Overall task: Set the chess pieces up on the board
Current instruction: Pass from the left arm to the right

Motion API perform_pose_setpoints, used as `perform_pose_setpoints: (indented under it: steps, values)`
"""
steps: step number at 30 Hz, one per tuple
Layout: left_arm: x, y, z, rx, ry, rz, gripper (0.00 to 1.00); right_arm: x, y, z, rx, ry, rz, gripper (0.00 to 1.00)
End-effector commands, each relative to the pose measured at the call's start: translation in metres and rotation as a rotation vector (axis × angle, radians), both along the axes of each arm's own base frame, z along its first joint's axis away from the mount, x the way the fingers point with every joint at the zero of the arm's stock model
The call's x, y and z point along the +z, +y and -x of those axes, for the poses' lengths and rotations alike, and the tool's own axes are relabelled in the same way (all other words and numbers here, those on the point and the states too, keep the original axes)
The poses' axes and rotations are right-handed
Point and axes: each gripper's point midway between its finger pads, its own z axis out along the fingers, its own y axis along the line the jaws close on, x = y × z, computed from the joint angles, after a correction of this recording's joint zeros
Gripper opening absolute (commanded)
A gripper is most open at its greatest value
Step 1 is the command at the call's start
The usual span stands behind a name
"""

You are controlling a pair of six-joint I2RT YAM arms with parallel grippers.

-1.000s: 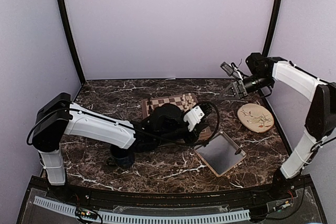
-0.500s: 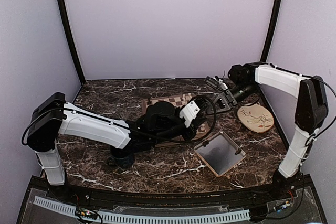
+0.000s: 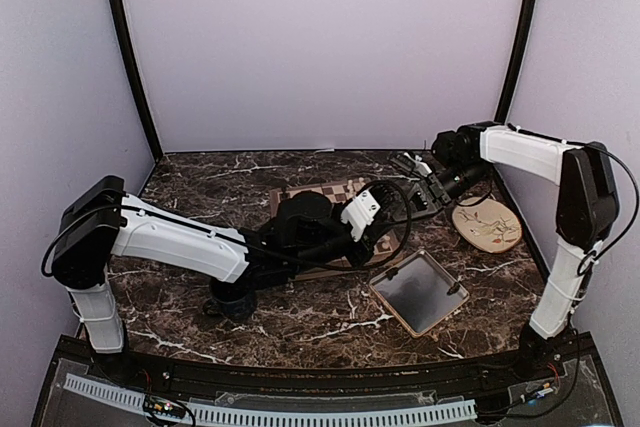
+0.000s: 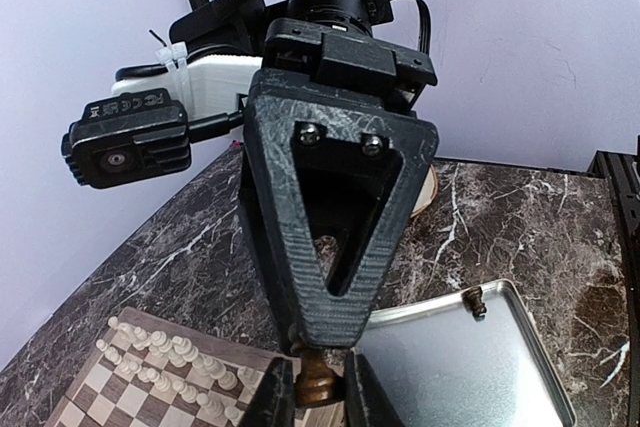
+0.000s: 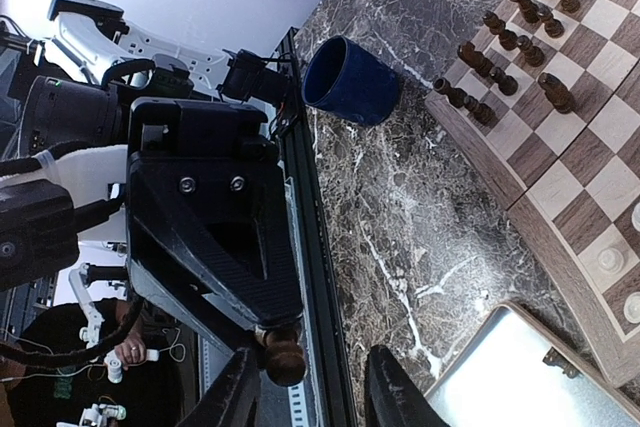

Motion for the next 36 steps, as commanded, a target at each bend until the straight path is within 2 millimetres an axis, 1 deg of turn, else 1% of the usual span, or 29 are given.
perform_pose_setpoints:
  steps: [1, 9, 15, 18, 20, 26, 28, 31, 32, 33, 36]
  values:
    - [0.020, -0.003, -0.003, -0.013, -0.018, 0.058, 0.16, 0.004, 0.004, 0.003, 0.016, 0.027, -0.036, 0.35]
    - [0.016, -0.006, -0.009, -0.019, -0.008, 0.055, 0.16, 0.007, 0.006, 0.003, 0.023, 0.046, -0.061, 0.28]
    - [0.012, -0.007, -0.015, -0.022, 0.001, 0.054, 0.16, 0.009, 0.007, 0.003, 0.033, 0.046, -0.079, 0.17]
    - [0.011, -0.007, -0.018, -0.020, 0.006, 0.054, 0.16, 0.010, 0.007, 0.002, 0.038, 0.041, -0.082, 0.14]
    - [0.010, -0.008, -0.020, -0.018, 0.008, 0.052, 0.19, 0.010, 0.007, 0.001, 0.040, 0.026, -0.078, 0.12]
    - [0.007, -0.001, -0.026, 0.011, 0.016, 0.019, 0.36, 0.015, 0.010, -0.011, 0.038, -0.037, -0.059, 0.10]
    - [0.007, 0.005, -0.026, 0.013, 0.028, -0.010, 0.42, 0.013, 0.011, -0.018, 0.027, -0.059, -0.030, 0.09]
    - [0.010, 0.021, -0.021, 0.011, 0.032, -0.072, 0.45, 0.011, 0.013, -0.034, -0.001, -0.106, 0.017, 0.09]
    - [0.015, 0.030, -0.021, 0.029, 0.034, -0.083, 0.46, 0.013, 0.015, -0.041, -0.017, -0.126, 0.029, 0.09]
    - [0.024, 0.043, -0.023, 0.058, 0.035, -0.085, 0.46, 0.013, 0.018, -0.050, -0.031, -0.163, 0.040, 0.09]
    - [0.035, 0.080, -0.030, 0.123, 0.066, -0.096, 0.47, 0.016, 0.027, -0.072, -0.059, -0.270, 0.101, 0.09]
